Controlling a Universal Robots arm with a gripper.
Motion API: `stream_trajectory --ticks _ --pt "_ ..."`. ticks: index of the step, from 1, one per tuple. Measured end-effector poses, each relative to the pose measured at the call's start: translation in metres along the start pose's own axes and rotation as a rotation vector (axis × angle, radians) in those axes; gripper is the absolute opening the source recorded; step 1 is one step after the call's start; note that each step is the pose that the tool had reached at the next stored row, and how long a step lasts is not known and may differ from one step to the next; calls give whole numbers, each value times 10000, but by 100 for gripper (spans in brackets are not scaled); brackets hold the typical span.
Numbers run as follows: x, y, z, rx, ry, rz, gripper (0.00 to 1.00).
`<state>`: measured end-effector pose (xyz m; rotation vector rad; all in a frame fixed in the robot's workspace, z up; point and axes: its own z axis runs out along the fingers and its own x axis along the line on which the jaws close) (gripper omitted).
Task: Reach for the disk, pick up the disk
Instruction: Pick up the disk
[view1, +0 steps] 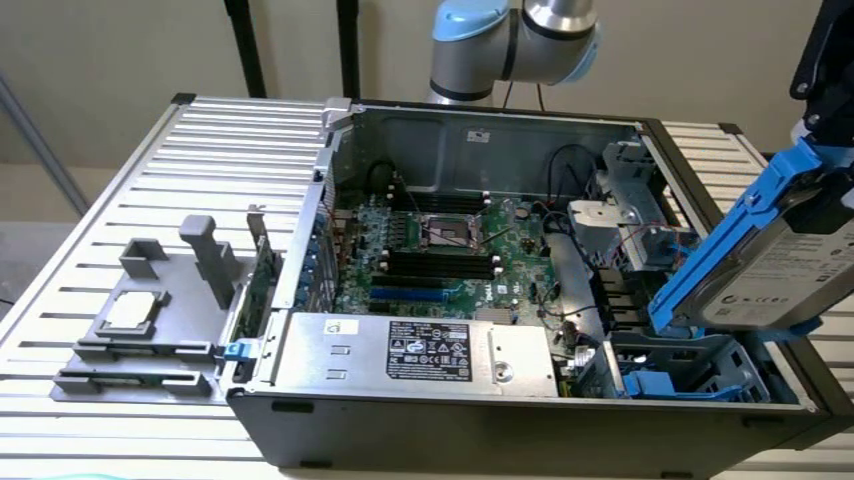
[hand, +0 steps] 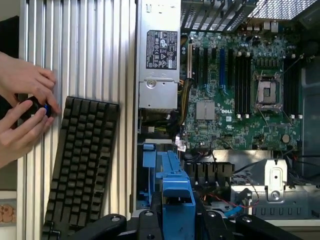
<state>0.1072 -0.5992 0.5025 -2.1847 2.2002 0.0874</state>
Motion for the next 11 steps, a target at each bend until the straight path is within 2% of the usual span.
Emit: stream_trajectory --ticks 6,11 --pt "4 -1 52 -2 -221 -7 33" --pt "4 -1 52 -3 -224 -11 33"
